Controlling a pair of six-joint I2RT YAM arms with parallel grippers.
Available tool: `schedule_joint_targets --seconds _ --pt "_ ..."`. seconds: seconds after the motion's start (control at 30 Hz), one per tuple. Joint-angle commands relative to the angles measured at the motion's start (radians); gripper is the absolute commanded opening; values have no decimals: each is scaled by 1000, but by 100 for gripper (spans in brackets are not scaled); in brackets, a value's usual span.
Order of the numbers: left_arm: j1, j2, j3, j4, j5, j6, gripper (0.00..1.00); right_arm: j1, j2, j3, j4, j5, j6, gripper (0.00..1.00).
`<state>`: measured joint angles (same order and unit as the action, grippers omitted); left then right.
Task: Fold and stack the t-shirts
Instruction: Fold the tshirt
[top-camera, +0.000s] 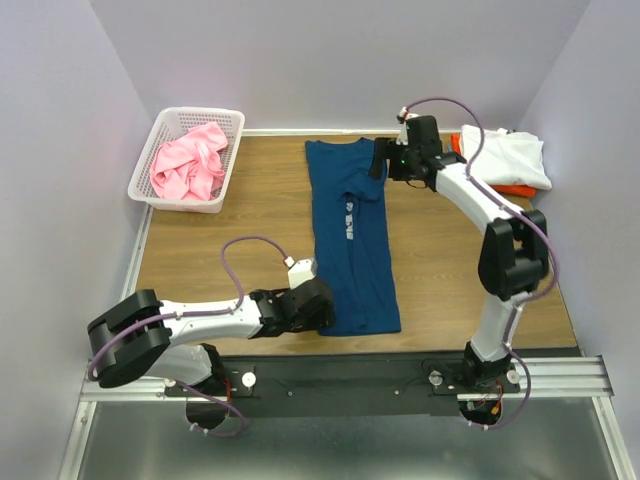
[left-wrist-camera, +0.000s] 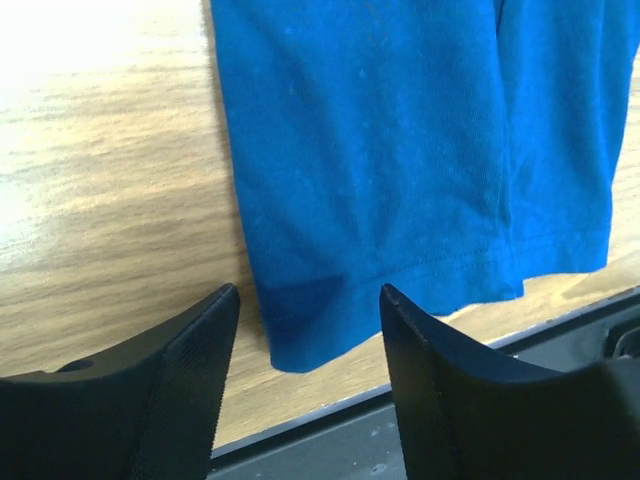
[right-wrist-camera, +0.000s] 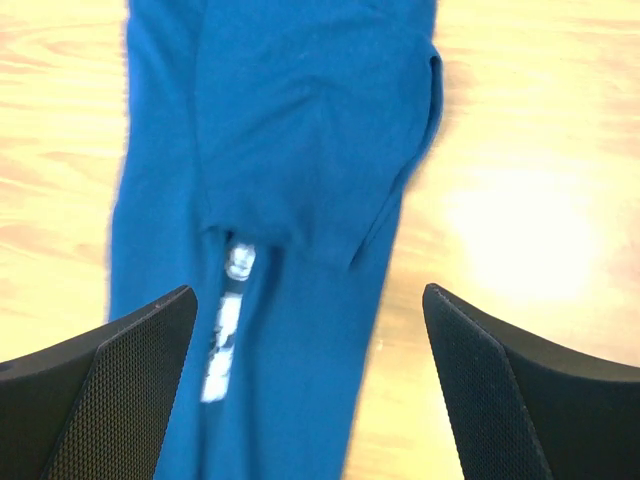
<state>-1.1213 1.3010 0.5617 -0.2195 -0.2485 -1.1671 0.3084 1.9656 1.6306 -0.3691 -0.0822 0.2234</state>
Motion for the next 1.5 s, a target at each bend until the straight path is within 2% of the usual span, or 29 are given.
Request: schedule_joint_targets --seconds 0.0,0.23,0.3,0.4,0.53,0.67,0.77,0.83,0.93,1.13,1.4,1.47 --pt "-14 -25 -62 0 51 -13 61 3 -149 -182 73 56 119 100" --pt "-18 -19 -85 26 72 10 38 3 -371 -483 87 147 247 100" --pt "-20 -14 -91 28 66 12 21 4 -442 -588 91 131 281 100" --pt "-18 -11 -85 9 60 15 1 12 -522 -699 90 98 298 100" --pt "-20 -25 -101 3 43 9 0 72 -672 -874 84 61 341 100" --pt "-20 -43 -118 12 55 3 0 139 -825 -1030 -3 19 384 100" --pt "-18 -51 -118 9 58 20 0 187 -896 -1087 -39 -66 413 100" --pt "-20 -54 -115 -24 43 14 0 231 -904 -1114 -56 -126 415 100" --pt "-20 -55 -121 -18 31 11 0 296 -890 -1120 -116 -114 432 99" --pt "-20 -40 -121 -17 29 9 0 327 -887 -1117 -223 -109 439 85" --pt "-18 -40 -115 -23 18 7 0 365 -858 -1143 -218 -90 482 65" --pt "-20 -39 -118 -23 20 4 0 371 -849 -1147 -208 -83 488 56"
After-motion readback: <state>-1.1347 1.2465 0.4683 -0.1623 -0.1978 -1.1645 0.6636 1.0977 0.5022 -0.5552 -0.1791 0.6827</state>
